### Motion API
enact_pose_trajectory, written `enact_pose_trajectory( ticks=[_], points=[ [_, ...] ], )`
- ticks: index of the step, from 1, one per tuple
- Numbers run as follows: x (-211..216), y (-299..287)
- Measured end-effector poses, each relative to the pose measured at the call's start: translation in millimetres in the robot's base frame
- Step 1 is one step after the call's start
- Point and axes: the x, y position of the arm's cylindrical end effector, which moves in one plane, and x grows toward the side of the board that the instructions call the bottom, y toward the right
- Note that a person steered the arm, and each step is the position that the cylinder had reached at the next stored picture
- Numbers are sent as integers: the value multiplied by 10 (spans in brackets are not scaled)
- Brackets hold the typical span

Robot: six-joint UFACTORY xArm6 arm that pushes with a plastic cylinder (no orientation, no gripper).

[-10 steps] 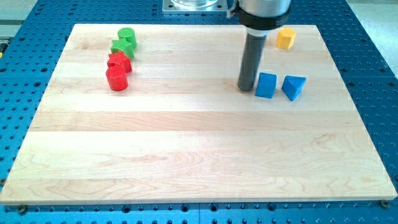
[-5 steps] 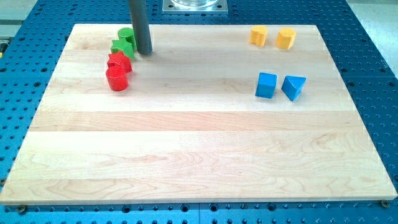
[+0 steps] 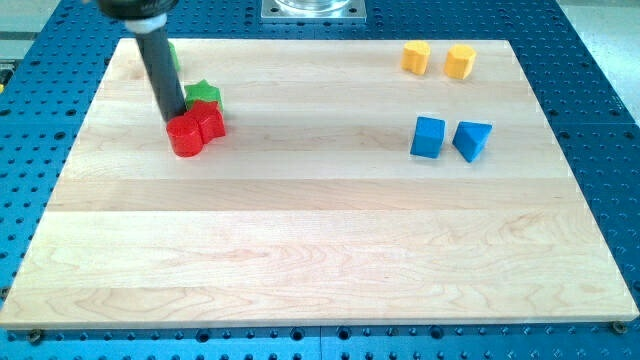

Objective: Push the red circle to the bottom center of the board

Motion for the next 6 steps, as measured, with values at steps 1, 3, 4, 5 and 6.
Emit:
enact_pose_trajectory(
  ticks=[1,3,4,5,6],
  points=[
    [392,137],
    [408,353],
    [852,1016],
    [1039,1207],
    [1134,1494]
  ],
)
